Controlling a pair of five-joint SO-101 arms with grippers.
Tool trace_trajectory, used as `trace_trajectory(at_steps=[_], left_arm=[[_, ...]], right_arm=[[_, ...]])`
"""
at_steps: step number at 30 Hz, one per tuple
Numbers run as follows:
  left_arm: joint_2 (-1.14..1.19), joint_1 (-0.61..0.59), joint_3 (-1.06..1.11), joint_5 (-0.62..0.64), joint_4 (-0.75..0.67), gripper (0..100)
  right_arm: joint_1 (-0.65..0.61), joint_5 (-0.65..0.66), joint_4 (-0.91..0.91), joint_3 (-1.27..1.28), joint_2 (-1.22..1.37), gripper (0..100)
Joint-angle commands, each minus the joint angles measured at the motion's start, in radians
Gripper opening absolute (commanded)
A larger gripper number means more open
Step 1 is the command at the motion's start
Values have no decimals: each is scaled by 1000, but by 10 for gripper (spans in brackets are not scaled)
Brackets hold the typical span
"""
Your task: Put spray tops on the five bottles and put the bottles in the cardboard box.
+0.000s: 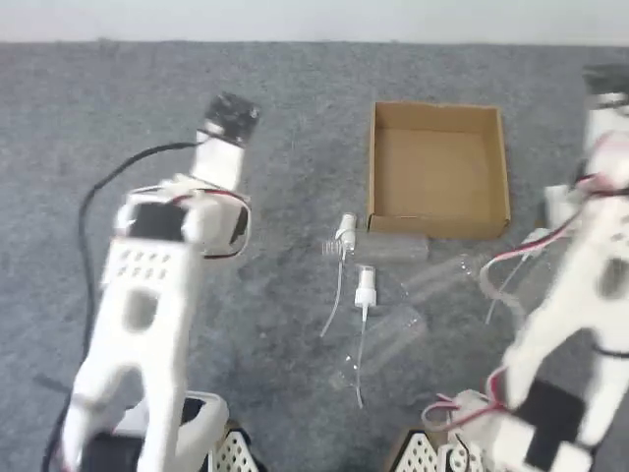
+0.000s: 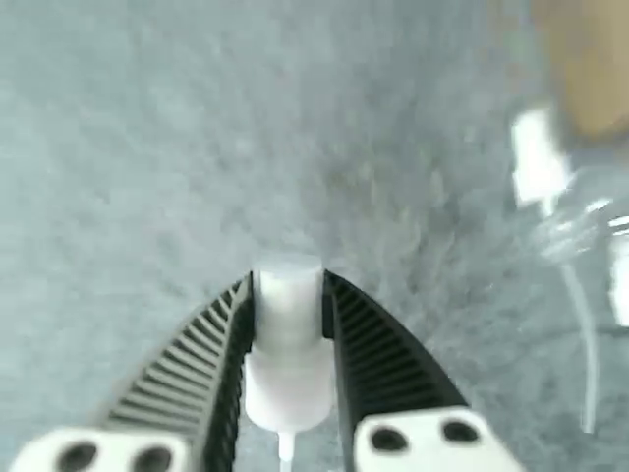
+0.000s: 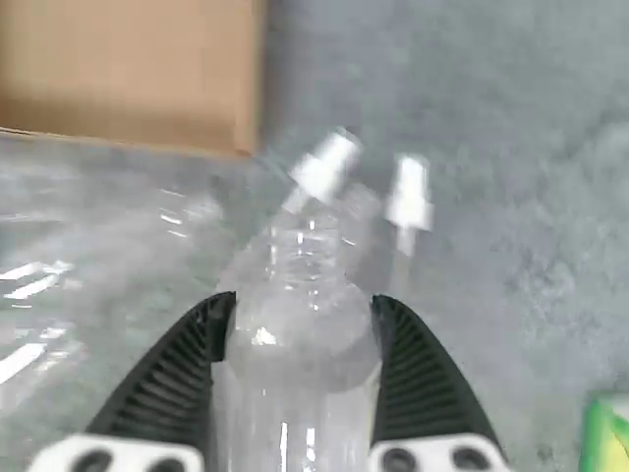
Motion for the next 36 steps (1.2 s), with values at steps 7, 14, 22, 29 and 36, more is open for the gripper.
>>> trace_trajectory(at_steps=[7,14,22,29,36], left_arm=[[-341,5,-453,84,302,10],[-348,6,-559,287,207,10],[-347,6,-555,552,34,10],[-348,6,-495,700,-58,10],[-348,6,-309,752,-236,10]], right_arm=[[-611,-261,-377,471,-427,6],[-920,-318,-665,779,-549,6],[-1082,-311,-905,991,-630,7],[-1152,-319,-1196,1152,-704,6],[-1193,-319,-1363,1297,-766,6]])
